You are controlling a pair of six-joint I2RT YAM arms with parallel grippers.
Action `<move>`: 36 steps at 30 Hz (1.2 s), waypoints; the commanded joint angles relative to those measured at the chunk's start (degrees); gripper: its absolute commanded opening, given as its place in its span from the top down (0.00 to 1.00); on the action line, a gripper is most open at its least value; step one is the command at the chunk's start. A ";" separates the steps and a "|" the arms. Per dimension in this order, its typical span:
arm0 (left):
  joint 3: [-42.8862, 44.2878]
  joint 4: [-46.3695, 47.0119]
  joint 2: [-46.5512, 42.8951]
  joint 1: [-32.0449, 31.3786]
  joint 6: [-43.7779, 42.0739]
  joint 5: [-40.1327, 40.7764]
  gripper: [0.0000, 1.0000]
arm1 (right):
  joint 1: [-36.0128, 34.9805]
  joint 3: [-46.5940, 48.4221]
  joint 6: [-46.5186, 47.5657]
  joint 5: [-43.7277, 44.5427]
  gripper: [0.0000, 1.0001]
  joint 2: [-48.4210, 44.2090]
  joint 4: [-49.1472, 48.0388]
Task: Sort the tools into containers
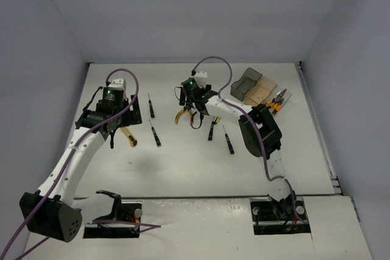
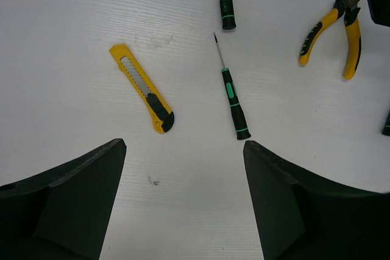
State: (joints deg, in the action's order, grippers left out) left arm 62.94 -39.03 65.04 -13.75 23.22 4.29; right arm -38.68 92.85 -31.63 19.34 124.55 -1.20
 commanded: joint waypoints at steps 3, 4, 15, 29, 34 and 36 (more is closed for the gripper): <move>0.70 1.50 -1.40 0.47 0.60 -0.16 0.25 | -0.69 7.11 -2.77 5.93 0.27 4.52 -1.88; 0.70 1.52 -1.43 0.47 0.60 -0.14 0.25 | -0.88 7.38 -2.80 6.10 0.28 5.23 -1.85; 0.70 1.56 -1.51 0.47 0.57 0.10 0.25 | -2.80 8.88 -2.01 8.54 0.47 10.43 -0.39; 0.70 1.61 -1.23 0.47 0.68 -0.34 0.25 | -5.09 -7.19 1.93 4.38 1.00 0.03 -0.38; 0.70 1.58 -1.31 0.47 0.68 -0.43 0.25 | -5.15 -17.11 9.28 -3.59 1.00 -6.19 -3.85; 0.70 1.58 -1.31 0.47 0.68 -0.43 0.25 | -5.57 -21.53 11.55 -6.64 1.00 -9.06 -4.32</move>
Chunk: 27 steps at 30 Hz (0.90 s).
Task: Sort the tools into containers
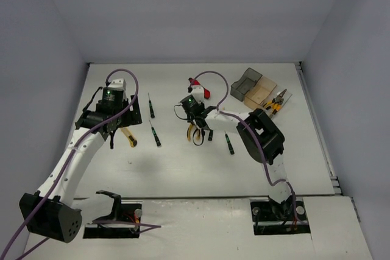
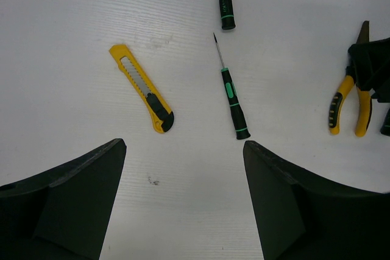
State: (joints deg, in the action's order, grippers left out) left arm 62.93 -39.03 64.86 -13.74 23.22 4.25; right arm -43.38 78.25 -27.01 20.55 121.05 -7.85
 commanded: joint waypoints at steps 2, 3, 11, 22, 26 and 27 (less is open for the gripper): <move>0.70 1.58 -1.14 0.47 0.68 -0.46 0.25 | -1.39 -10.20 8.99 -9.82 1.00 -8.61 2.21; 0.70 1.58 -1.10 0.47 0.68 -0.51 0.25 | -1.48 -12.02 9.25 -10.71 1.00 -9.76 2.22; 0.70 1.58 -0.38 0.47 0.77 -0.98 0.25 | -1.67 -19.65 8.73 -15.09 0.88 -15.44 3.12; 0.70 1.50 0.18 0.47 0.77 -1.26 0.25 | -3.64 -19.08 7.34 -13.06 0.66 -14.02 7.98; 0.70 1.52 0.07 0.47 0.77 -1.33 0.25 | -3.64 -18.91 6.43 -12.47 0.63 -13.65 10.66; 0.70 1.57 0.00 0.47 0.77 -1.27 0.25 | -3.65 -18.79 6.32 -12.47 0.63 -13.64 11.13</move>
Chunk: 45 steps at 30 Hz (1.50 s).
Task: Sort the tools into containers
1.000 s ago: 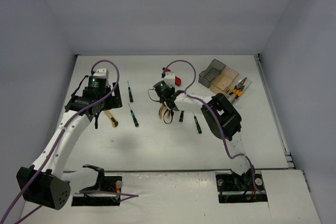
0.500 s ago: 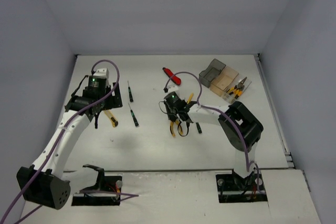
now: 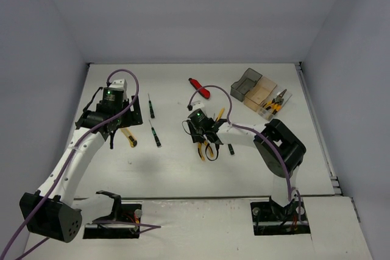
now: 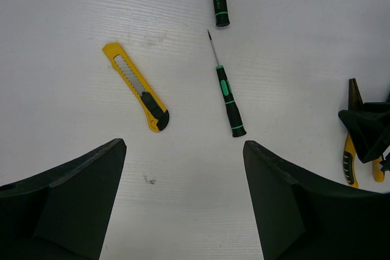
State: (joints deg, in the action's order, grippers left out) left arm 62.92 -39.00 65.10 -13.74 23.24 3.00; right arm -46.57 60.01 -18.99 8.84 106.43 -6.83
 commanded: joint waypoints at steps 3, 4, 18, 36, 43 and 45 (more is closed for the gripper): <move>0.72 1.47 -0.24 0.47 0.66 -0.03 0.25 | -0.52 -0.05 -2.04 -0.68 0.64 1.16 11.79; 0.72 1.47 -0.25 0.47 0.66 -0.10 0.25 | -0.46 0.06 -2.09 -0.41 0.64 1.25 12.54; 0.72 1.47 -0.44 0.47 0.66 0.10 0.25 | -0.80 4.28 -2.69 2.39 1.00 -5.11 14.89; 0.72 1.47 -1.00 0.47 0.75 0.16 0.25 | 19.95 8.76 -4.01 25.54 1.00 -27.27 11.66; 0.67 1.47 -1.33 0.47 0.66 0.46 0.25 | 39.67 7.04 -6.42 24.60 1.00 -26.06 1.24; 0.72 1.47 -1.46 0.47 0.66 0.59 0.25 | 43.80 7.12 -8.08 22.60 1.00 -23.27 -1.16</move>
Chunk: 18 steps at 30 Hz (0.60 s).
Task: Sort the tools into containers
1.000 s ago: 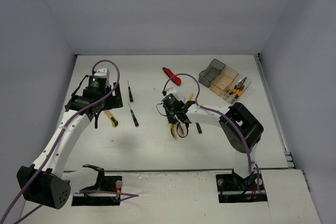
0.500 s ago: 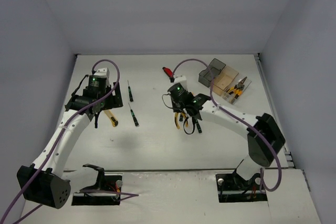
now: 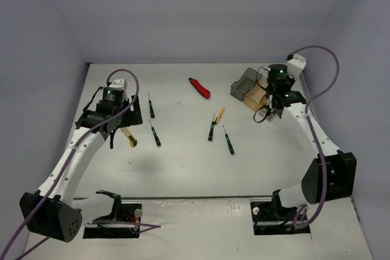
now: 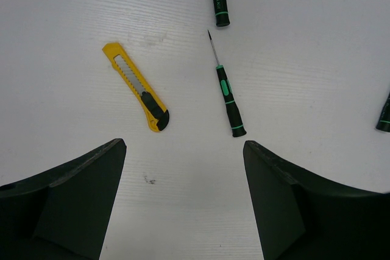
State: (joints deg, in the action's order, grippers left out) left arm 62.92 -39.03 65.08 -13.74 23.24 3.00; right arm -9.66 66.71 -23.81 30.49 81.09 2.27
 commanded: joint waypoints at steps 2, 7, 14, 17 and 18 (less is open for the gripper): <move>0.72 1.58 -1.53 0.55 0.66 0.86 0.25 | 9.36 1.48 -3.95 -0.15 1.00 5.96 -11.23; 0.72 1.50 -1.27 0.64 0.49 1.04 0.25 | 11.60 2.11 -6.17 0.80 1.00 11.42 -15.11; 0.72 1.50 -0.88 1.17 0.49 0.78 0.25 | 11.81 1.93 -8.27 3.13 1.00 16.47 -18.27; 0.72 1.57 -0.75 1.19 0.49 0.71 0.25 | 11.86 2.32 -7.80 3.36 1.00 17.45 -19.08; 0.72 1.50 -0.74 1.26 0.49 0.76 0.25 | 11.86 2.48 -7.60 3.44 1.00 17.92 -19.19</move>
State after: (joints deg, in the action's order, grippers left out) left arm 62.92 -39.03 65.01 -12.99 23.22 3.22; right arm 1.87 66.74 -30.24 30.12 99.98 -9.41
